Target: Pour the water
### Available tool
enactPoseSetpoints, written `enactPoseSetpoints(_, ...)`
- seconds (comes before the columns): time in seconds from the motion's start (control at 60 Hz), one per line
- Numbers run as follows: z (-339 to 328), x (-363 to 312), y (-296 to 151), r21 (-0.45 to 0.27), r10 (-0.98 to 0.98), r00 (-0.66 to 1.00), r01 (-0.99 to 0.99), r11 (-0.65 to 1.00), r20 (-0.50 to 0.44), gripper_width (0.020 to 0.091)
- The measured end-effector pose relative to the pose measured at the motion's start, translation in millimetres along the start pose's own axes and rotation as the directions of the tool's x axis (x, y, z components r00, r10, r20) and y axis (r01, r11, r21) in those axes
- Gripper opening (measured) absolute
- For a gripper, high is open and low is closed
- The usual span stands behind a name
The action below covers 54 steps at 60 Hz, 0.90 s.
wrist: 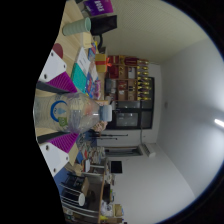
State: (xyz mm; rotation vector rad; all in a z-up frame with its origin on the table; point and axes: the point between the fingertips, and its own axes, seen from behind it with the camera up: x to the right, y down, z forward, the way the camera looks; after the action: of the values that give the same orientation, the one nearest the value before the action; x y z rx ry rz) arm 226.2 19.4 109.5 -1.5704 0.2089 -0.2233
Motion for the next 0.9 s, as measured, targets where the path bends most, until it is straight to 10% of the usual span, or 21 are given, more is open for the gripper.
enactPoseSetpoints(0.3, 0.0, -14.5, 5.4, -0.034, -0.011, 0.999, 0.012, 0.999, 0.043, 0.0509)
enactPoseSetpoints(0.55, 6.9, -108.6, -53.4, 0.078, -0.512, 0.851, 0.506, 0.859, 0.115, 0.0459)
enactPoseSetpoints(0.733, 25.4, -198.0, -102.4, 0.192, -0.95, 0.305, 0.938, 0.289, -0.062, 0.046)
enactPoseSetpoints(0.9, 40.8, -256.7, -106.0, 0.181, -0.928, -0.288, 0.925, -0.333, -0.235, 0.0461)
